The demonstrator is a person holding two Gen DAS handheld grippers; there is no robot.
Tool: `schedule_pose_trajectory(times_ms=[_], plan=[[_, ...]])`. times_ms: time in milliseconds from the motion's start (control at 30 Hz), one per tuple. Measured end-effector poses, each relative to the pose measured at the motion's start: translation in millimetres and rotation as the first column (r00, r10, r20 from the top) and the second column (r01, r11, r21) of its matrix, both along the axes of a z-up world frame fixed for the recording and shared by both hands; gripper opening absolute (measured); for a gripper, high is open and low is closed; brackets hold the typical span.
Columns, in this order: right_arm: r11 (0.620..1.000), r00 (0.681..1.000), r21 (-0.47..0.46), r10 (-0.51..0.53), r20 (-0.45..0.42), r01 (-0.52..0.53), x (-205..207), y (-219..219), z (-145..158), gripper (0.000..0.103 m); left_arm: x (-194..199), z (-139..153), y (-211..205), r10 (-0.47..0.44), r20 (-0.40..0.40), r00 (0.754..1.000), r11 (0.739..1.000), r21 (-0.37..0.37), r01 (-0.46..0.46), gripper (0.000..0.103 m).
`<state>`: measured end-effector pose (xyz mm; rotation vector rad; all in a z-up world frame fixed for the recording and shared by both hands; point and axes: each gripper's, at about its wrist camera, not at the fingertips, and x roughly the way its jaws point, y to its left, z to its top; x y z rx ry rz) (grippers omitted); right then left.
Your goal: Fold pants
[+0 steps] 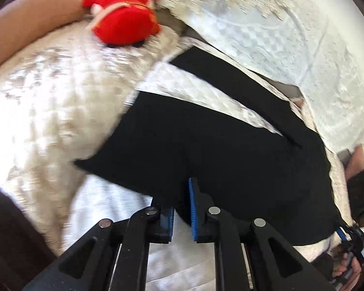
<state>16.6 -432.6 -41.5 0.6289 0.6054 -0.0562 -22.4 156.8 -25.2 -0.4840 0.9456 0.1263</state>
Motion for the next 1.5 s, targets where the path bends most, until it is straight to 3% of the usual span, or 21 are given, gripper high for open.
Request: schedule_pose_trajectory(times_ms=[133,433,533,667,733,867,933,1200,1267,1500], plan=[[0.991,0.995,-0.089,-0.095,0.025,0.097,-15.4,-7.4,14.0,0.035,-13.9,8.9,21.0,0.114,-0.003,0.994,0.992,0.054,-0.113,0.014],[0.956,0.991,-0.28,0.11,0.078,-0.084,6.1,47.2,36.8,0.035,0.9,49.7,7.8,0.079,0.143,0.987,0.98,0.171,-0.103,0.014],[0.94,0.981,-0.301,0.184,0.06,-0.158,23.3,59.1,40.7,0.035,13.6,52.2,4.3,0.027,0.147,0.989,0.987,0.152,-0.05,0.015],[0.902,0.955,-0.348,0.292,0.058,-0.255,48.9,78.9,51.0,0.036,48.5,47.2,-16.4,-0.111,0.112,0.988,0.982,0.167,0.091,0.015],[0.867,0.938,-0.396,0.345,0.041,-0.302,65.6,93.1,58.6,0.04,64.8,47.4,-27.6,-0.184,0.106,0.977,0.969,0.185,0.163,0.016],[0.801,0.893,-0.453,0.449,0.024,-0.391,93.0,113.5,71.0,0.046,99.0,51.3,-44.7,-0.281,0.109,0.954,0.941,0.225,0.251,0.035],[0.773,0.87,-0.467,0.493,0.017,-0.429,107.7,120.6,76.1,0.047,118.3,51.8,-49.7,-0.312,0.104,0.945,0.93,0.235,0.281,0.038],[0.654,0.799,-0.552,0.6,-0.038,-0.517,169.1,140.0,92.8,0.048,197.5,47.2,-60.1,-0.425,0.08,0.901,0.878,0.28,0.389,0.039],[0.639,0.795,-0.563,0.604,-0.054,-0.524,186.0,142.3,94.5,0.049,216.9,43.8,-61.0,-0.443,0.069,0.894,0.868,0.285,0.408,0.039],[0.556,0.74,-0.589,0.664,-0.111,-0.587,247.2,150.5,97.6,0.05,282.2,29.0,-72.5,-0.534,0.016,0.845,0.795,0.349,0.496,0.039]])
